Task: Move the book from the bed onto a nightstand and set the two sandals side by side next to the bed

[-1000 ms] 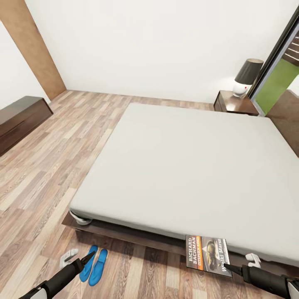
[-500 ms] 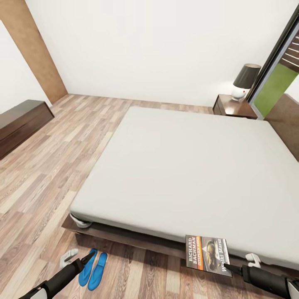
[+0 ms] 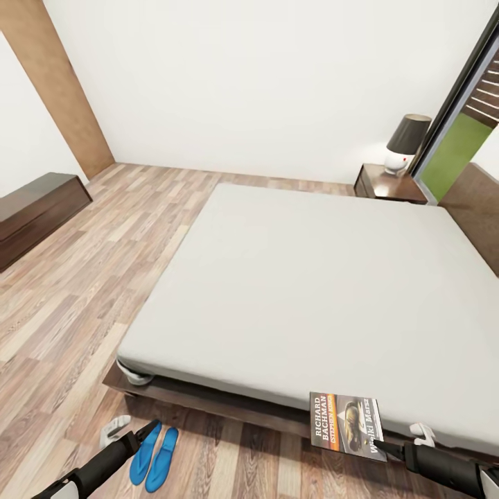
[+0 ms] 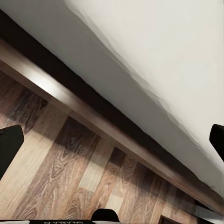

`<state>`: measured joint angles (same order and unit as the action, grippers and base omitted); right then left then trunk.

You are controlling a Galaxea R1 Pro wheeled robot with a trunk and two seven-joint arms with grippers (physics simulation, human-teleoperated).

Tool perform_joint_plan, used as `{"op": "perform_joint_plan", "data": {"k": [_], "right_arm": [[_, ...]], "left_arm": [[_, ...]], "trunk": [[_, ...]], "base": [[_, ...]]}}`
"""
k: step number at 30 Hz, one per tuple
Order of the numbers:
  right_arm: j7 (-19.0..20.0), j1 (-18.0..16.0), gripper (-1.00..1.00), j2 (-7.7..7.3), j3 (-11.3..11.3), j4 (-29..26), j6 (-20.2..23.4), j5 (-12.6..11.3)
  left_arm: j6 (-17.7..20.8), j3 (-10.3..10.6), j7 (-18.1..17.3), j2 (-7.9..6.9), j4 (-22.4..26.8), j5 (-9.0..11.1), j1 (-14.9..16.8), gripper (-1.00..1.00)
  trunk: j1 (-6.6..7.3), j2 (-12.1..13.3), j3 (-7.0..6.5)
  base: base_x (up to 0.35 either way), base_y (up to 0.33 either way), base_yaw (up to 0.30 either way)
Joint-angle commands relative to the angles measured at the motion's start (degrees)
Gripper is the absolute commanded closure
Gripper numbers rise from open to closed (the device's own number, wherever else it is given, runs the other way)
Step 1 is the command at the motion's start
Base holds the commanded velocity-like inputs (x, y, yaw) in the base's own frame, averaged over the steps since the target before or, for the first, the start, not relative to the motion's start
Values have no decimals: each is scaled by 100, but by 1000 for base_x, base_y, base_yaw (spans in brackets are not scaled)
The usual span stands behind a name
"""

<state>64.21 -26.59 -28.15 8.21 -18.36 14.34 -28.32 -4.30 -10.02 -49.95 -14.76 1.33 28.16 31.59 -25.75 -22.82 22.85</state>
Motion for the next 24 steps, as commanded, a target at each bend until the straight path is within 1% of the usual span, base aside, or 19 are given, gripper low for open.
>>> {"op": "perform_joint_plan", "data": {"k": [1, 21, 24], "right_arm": [[7, -4, 100, -6, 42, -1, 51, -60], [-32, -4, 100, -6, 32, 7, 81, -66], [-49, -4, 100, -6, 8, 104, 115, -77]], "left_arm": [[-45, -44, -14, -1, -10, -56, 5, -100], [-45, -44, -15, -1, -10, -56, 5, -100], [-45, -44, -15, -1, -10, -55, 5, -100]], "trunk": [[-3, -9, -1], [-3, -9, -187], [-3, -9, -215]], "base": [[0, 0, 0], [0, 0, 1], [0, 0, 52]]}}
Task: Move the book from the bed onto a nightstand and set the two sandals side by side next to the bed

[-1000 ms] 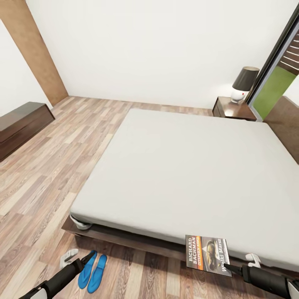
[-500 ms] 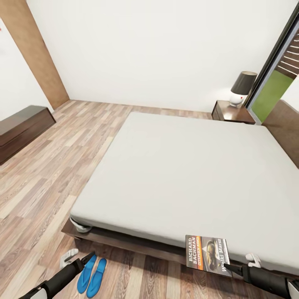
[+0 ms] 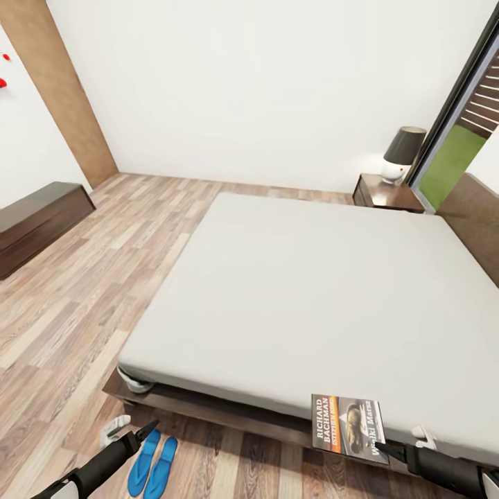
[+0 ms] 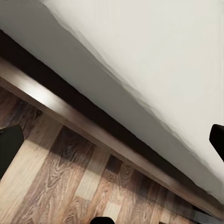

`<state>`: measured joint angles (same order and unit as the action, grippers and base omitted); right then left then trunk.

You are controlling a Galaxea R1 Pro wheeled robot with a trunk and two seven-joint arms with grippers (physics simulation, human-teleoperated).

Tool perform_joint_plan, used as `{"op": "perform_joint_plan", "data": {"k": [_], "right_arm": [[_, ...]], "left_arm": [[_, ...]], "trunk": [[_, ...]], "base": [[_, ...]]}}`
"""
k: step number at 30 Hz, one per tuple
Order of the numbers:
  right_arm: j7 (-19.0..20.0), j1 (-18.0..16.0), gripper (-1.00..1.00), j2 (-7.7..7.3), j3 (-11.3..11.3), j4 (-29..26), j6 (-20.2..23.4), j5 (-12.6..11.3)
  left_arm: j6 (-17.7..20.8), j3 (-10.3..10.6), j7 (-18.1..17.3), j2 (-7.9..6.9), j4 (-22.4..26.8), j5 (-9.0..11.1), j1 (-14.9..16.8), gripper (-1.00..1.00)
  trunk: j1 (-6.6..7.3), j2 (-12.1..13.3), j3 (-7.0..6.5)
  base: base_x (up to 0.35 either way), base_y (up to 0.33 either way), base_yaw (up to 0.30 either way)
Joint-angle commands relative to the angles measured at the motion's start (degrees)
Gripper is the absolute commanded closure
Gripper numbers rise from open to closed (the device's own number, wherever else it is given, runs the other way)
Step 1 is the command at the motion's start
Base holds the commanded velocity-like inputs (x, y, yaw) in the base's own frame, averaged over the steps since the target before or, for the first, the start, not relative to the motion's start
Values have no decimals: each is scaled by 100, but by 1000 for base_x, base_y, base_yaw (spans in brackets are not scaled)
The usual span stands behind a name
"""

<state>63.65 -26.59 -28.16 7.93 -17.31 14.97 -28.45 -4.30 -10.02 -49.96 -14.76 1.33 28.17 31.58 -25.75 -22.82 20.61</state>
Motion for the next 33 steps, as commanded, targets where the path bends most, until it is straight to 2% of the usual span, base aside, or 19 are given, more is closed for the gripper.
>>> {"op": "perform_joint_plan", "data": {"k": [1, 7, 20, 26, 31, 33], "right_arm": [[2, -4, 100, -6, 12, 174, 65, -73], [1, -4, 100, -6, -45, 622, 74, -94], [79, -4, 100, -16, 3, 689, 18, -101], [116, -4, 100, -169, 13, 718, 53, -100], [312, -4, 100, -201, 17, 731, 6, -96], [344, -4, 100, -206, 18, 736, -147, -92]], "left_arm": [[-45, -43, -14, -1, -10, -56, 6, -100], [-45, -43, -14, -2, -10, -57, 6, -100], [-45, -43, -8, -1, -10, -57, 6, -100], [-45, -41, -5, -1, -13, -57, 6, -100], [-45, -36, -5, -1, -15, -57, 6, -100], [-45, -39, -13, -1, -15, -54, 6, -100]], "trunk": [[-3, -10, 0], [-3, -10, -50], [-3, -10, -131], [-3, -10, -171], [-3, -10, -216], [-3, -10, -234]], "base": [[0, 0, 124], [0, 0, 116], [0, 0, 22], [0, 0, 2], [0, 0, 0], [0, 0, 0]]}}
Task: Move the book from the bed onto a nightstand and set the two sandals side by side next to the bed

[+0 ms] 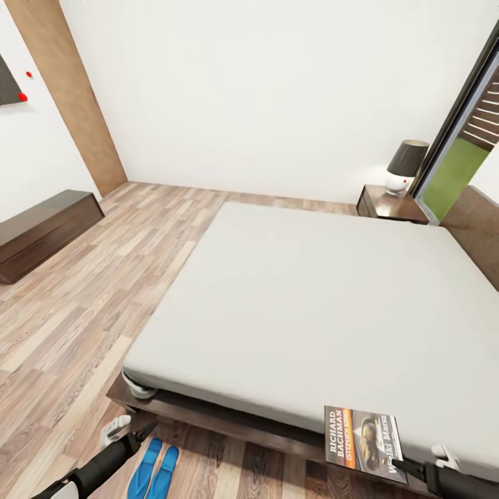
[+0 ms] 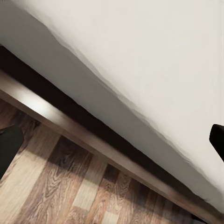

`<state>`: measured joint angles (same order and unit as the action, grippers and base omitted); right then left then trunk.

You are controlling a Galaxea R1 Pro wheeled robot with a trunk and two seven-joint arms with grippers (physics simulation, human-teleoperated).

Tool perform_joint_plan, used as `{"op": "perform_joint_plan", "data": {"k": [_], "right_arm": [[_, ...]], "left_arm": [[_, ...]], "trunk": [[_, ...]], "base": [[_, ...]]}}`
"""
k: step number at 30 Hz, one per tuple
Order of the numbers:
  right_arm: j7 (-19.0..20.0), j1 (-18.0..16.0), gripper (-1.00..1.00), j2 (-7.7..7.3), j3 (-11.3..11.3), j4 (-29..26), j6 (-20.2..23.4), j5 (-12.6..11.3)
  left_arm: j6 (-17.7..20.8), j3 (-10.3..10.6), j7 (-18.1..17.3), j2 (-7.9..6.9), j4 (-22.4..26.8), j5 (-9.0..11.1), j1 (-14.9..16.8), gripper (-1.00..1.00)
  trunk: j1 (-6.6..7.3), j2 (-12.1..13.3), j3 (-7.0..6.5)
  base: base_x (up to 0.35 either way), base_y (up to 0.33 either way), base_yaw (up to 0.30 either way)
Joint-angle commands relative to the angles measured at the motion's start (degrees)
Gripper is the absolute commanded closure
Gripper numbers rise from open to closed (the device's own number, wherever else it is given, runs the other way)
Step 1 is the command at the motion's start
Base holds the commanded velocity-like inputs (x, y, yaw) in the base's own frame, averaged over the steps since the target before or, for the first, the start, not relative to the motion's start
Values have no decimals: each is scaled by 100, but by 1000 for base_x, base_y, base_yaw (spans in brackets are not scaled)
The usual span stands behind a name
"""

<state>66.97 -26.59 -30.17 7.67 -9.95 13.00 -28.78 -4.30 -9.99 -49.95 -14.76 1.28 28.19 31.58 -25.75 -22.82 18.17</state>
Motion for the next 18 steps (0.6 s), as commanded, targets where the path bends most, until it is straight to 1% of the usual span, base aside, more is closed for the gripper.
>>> {"op": "perform_joint_plan", "data": {"k": [1, 2, 4, 6, 11, 18], "right_arm": [[17, -4, 100, -5, 43, 0, -98, -58], [19, -4, 100, -5, 43, 0, -185, -58], [26, -4, 100, -6, 45, 1, -547, -58], [33, -4, 100, -6, 45, 1, -753, -58], [36, -4, 100, -7, 48, 1, -886, -58], [0, -4, 100, 1, 50, 2, -920, -56]], "left_arm": [[-45, -45, -18, -3, -11, -54, 6, -100], [-45, -45, -17, -2, -12, -53, 6, -100], [-45, -41, -10, 2, -13, -52, 6, -100], [-45, -35, -2, 11, -13, -51, 6, -100], [-45, -30, 9, 20, -14, -51, 5, -100], [-45, -30, 11, 25, -14, -51, 3, -100]], "trunk": [[-3, -10, 0], [-3, -10, -9], [-3, -10, -28], [-3, -10, -47], [-3, -10, -94], [-3, -10, -155]], "base": [[0, 0, 0], [0, 0, 0], [0, 0, 0], [0, 0, 0], [0, 0, 0], [0, 0, 0]]}}
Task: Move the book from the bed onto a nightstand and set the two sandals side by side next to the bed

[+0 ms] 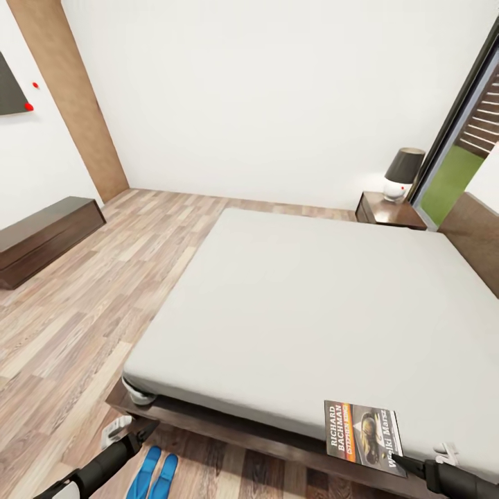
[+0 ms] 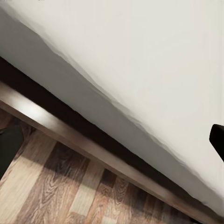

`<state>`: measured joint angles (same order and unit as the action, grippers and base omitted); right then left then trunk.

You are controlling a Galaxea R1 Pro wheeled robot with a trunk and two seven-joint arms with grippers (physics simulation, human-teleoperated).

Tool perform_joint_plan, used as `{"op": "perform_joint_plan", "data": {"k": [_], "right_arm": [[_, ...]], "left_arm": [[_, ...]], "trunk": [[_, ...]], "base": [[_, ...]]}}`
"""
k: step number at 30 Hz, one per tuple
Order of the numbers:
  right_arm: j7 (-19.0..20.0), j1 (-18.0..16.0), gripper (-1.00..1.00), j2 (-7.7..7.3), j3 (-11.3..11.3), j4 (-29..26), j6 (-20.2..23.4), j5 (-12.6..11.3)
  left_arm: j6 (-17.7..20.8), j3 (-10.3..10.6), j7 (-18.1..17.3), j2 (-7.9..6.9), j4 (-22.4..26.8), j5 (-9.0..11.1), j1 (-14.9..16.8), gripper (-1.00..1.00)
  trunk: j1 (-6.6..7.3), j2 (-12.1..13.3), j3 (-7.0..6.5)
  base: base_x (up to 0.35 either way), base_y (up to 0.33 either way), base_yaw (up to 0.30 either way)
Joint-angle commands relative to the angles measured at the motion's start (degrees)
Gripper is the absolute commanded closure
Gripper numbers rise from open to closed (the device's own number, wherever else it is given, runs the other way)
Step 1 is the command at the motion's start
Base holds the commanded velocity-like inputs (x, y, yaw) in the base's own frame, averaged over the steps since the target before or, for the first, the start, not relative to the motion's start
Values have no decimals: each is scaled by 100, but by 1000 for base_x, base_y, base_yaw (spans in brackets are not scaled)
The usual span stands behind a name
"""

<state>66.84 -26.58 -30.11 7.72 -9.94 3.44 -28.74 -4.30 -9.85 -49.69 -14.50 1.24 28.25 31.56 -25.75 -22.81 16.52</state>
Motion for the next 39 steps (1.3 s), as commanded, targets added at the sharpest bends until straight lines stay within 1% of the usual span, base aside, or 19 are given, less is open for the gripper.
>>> {"op": "perform_joint_plan", "data": {"k": [1, 12, 18, 39], "right_arm": [[10, -5, 100, -4, 45, 0, 36, -60], [4, -5, 100, -4, 46, 4, 34, -53], [-11, -5, 100, 27, 46, 1, 34, -52], [-14, -5, 100, 33, 46, 9, 34, -52]], "left_arm": [[-45, -44, -14, -1, -10, -56, 6, -100], [-45, -44, -8, -1, -10, -56, 8, -100], [-45, -44, -5, -1, -10, -56, 8, -100], [-37, -44, -5, -1, -10, -52, 8, -100]], "trunk": [[-3, -10, 5], [-3, -10, -4], [-3, -10, -8], [-3, -10, -191]], "base": [[0, 0, 0], [0, 0, 0], [0, 0, 0], [0, 0, 0]]}}
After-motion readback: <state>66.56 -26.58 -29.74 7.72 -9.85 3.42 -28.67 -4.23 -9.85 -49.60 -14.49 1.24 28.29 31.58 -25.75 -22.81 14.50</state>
